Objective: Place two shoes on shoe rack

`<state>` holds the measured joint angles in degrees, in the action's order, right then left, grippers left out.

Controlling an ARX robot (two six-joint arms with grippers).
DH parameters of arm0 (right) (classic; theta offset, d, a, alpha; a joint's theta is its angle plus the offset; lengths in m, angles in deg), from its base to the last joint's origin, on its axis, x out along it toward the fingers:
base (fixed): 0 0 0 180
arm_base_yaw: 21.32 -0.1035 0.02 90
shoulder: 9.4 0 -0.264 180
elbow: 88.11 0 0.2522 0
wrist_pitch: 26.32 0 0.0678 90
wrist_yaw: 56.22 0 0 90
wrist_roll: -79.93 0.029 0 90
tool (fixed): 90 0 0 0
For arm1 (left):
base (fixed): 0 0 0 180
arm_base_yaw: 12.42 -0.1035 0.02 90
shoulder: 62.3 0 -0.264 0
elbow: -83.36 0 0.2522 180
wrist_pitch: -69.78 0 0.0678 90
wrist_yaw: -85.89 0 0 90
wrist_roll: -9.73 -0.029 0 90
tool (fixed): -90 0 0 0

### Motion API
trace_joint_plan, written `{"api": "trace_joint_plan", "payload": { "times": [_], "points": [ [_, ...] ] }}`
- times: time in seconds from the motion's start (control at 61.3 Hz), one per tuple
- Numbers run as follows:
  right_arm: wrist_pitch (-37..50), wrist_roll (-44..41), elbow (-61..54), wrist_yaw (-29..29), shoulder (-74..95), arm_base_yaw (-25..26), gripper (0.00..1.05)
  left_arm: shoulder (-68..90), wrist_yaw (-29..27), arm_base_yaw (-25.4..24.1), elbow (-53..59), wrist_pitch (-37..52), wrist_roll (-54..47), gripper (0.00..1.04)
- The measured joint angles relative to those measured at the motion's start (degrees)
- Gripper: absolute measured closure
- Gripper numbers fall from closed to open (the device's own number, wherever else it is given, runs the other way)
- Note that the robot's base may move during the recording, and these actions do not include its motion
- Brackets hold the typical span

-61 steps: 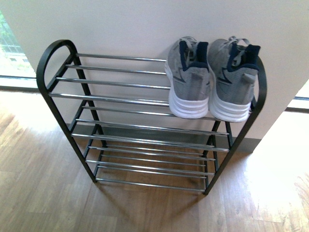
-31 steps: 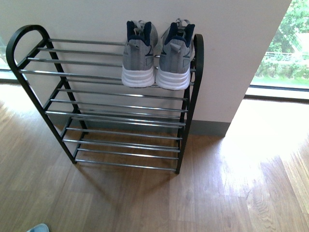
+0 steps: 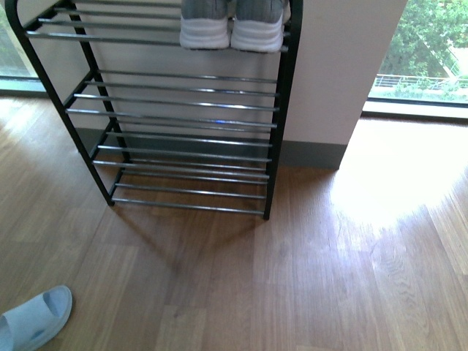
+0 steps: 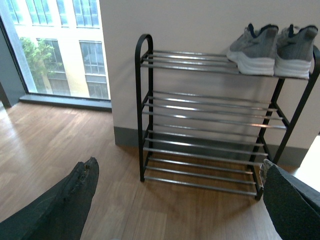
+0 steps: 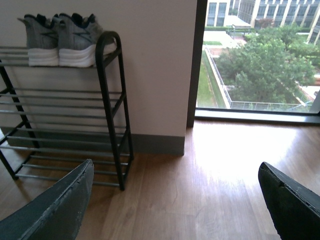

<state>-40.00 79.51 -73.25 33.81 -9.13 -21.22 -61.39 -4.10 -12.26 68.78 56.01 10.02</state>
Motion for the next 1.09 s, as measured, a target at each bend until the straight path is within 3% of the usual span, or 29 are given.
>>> {"api": "trace_joint_plan", "payload": {
  "times": [1.093],
  "points": [
    [0.0, 0.0, 0.0, 0.0, 0.0, 0.0, 0.09, 0.0, 0.0, 0.0, 0.0, 0.0, 0.0, 0.09]
  ]
}}
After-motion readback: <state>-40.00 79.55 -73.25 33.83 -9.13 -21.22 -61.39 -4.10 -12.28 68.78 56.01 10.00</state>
